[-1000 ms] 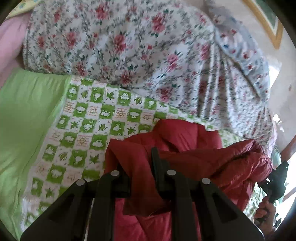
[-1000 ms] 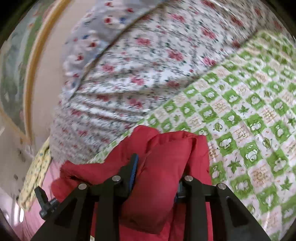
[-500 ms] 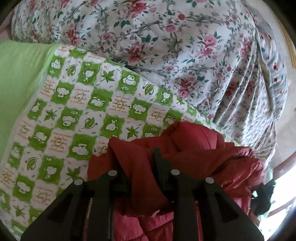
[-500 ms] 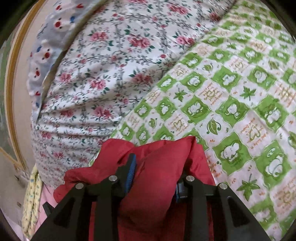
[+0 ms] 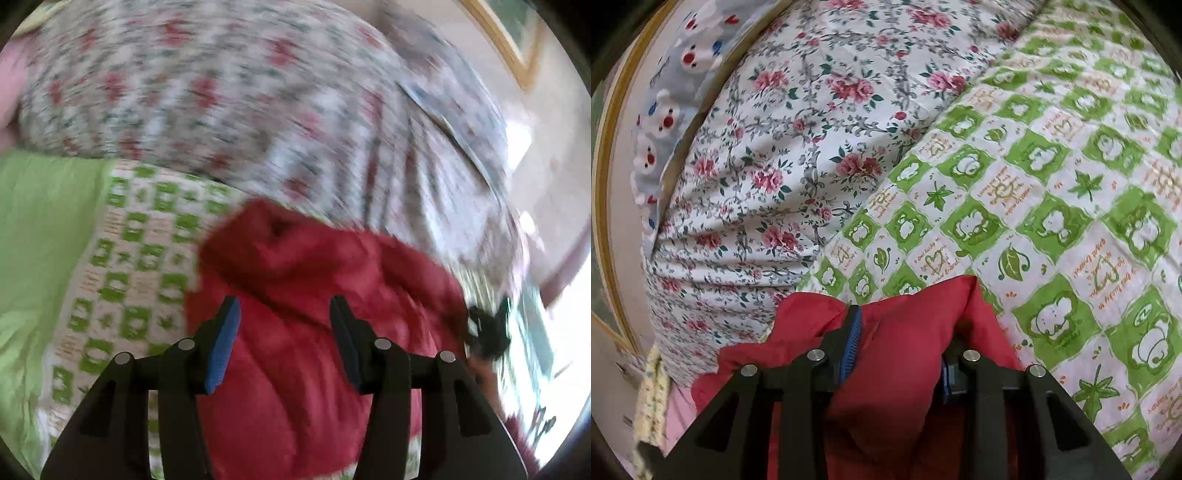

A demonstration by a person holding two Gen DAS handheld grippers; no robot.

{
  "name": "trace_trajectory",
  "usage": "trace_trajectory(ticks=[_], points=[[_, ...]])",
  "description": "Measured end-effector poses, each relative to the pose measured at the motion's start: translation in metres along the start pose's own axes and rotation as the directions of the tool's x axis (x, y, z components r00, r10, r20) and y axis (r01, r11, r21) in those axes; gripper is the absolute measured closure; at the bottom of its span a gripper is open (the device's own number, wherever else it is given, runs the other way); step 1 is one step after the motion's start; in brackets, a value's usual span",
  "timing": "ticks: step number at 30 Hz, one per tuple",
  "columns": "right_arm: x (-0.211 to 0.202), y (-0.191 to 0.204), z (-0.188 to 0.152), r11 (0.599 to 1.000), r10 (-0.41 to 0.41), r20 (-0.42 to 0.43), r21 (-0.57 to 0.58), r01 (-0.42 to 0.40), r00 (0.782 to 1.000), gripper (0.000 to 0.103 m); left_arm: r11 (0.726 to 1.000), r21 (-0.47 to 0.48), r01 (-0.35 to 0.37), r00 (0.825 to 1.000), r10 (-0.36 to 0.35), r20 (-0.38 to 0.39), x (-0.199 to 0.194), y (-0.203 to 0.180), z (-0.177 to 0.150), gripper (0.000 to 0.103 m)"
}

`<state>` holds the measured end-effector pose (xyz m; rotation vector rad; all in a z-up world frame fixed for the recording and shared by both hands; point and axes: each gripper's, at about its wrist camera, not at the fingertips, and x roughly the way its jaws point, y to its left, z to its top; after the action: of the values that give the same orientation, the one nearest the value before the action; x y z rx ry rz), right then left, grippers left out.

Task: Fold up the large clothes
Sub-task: 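Lay the folded hem onto the coat with both tools and open them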

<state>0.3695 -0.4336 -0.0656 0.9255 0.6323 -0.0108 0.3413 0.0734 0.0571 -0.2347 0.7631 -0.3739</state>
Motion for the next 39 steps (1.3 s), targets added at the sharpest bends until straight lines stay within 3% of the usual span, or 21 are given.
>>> trace_trajectory(ticks=[2,3,5,6,8,12,13,16,18,21,23,26,28,30,32,39], points=[[0.000,0.006,0.002,1.000,-0.018,-0.007,-0.020,0.018,1.000,0.066,0.997,0.069,0.044,0.998,-0.041,-0.050,0.017,-0.028,-0.017,0.054],[-0.001,0.009,0.003,0.999,-0.022,-0.013,-0.024,0.022,1.000,0.065,0.993,0.108,0.035,0.997,-0.028,-0.065,0.027,-0.040,-0.025,0.054],[-0.007,0.015,0.008,0.999,-0.016,-0.024,-0.034,0.016,1.000,0.061,0.987,0.157,-0.028,0.996,0.041,-0.079,0.044,-0.054,-0.037,0.054],[-0.013,0.018,0.011,0.999,-0.005,-0.024,-0.041,0.004,1.000,0.060,0.978,0.180,-0.104,0.990,0.119,-0.075,0.057,-0.059,-0.043,0.054],[-0.030,0.025,0.016,0.998,0.032,-0.017,-0.058,-0.033,0.999,0.057,0.962,0.203,-0.184,0.978,0.200,-0.057,0.072,-0.058,-0.048,0.054],[-0.069,0.038,0.015,0.991,0.090,0.020,-0.098,-0.088,0.996,0.043,0.955,0.177,-0.238,0.967,0.250,-0.051,0.091,-0.049,-0.044,0.054],[-0.081,0.042,0.011,0.989,0.094,0.043,-0.117,-0.088,0.995,0.034,0.955,0.170,-0.245,0.965,0.257,-0.052,0.094,-0.048,-0.042,0.054],[-0.104,0.058,-0.006,0.972,0.087,0.092,-0.227,-0.064,0.992,0.027,0.947,0.176,-0.267,0.959,0.280,-0.049,0.099,-0.048,-0.042,0.054],[-0.100,0.077,-0.027,0.932,0.047,0.067,-0.363,-0.019,0.997,0.025,0.945,0.178,-0.274,0.957,0.286,-0.048,0.100,-0.047,-0.042,0.054],[-0.067,0.101,-0.058,0.833,-0.058,-0.030,-0.552,0.032,0.998,0.025,0.946,0.175,-0.274,0.956,0.287,-0.053,0.102,-0.046,-0.043,0.053],[-0.034,0.111,-0.072,0.757,-0.169,-0.074,-0.649,0.081,0.983,0.027,0.947,0.167,-0.273,0.957,0.285,-0.055,0.105,-0.044,-0.043,0.053],[0.001,0.108,-0.074,0.698,-0.279,-0.062,-0.698,0.158,0.958,0.024,0.953,0.147,-0.267,0.958,0.279,-0.070,0.108,-0.039,-0.038,0.053],[0.018,0.096,-0.064,0.718,-0.308,-0.062,-0.670,0.190,0.949,0.013,0.959,0.127,-0.254,0.960,0.266,-0.086,0.112,-0.033,-0.034,0.053],[0.026,0.082,-0.053,0.769,-0.295,-0.088,-0.613,0.182,0.951,0.012,0.964,0.107,-0.245,0.961,0.256,-0.101,0.118,-0.027,-0.030,0.053],[0.030,0.074,-0.048,0.791,-0.293,-0.086,-0.581,0.191,0.952,0.011,0.964,0.101,-0.248,0.960,0.258,-0.105,0.124,-0.025,-0.027,0.053],[0.035,0.071,-0.052,0.790,-0.301,-0.083,-0.580,0.199,0.950,0.011,0.963,0.098,-0.251,0.959,0.261,-0.110,0.130,-0.025,-0.024,0.053]])
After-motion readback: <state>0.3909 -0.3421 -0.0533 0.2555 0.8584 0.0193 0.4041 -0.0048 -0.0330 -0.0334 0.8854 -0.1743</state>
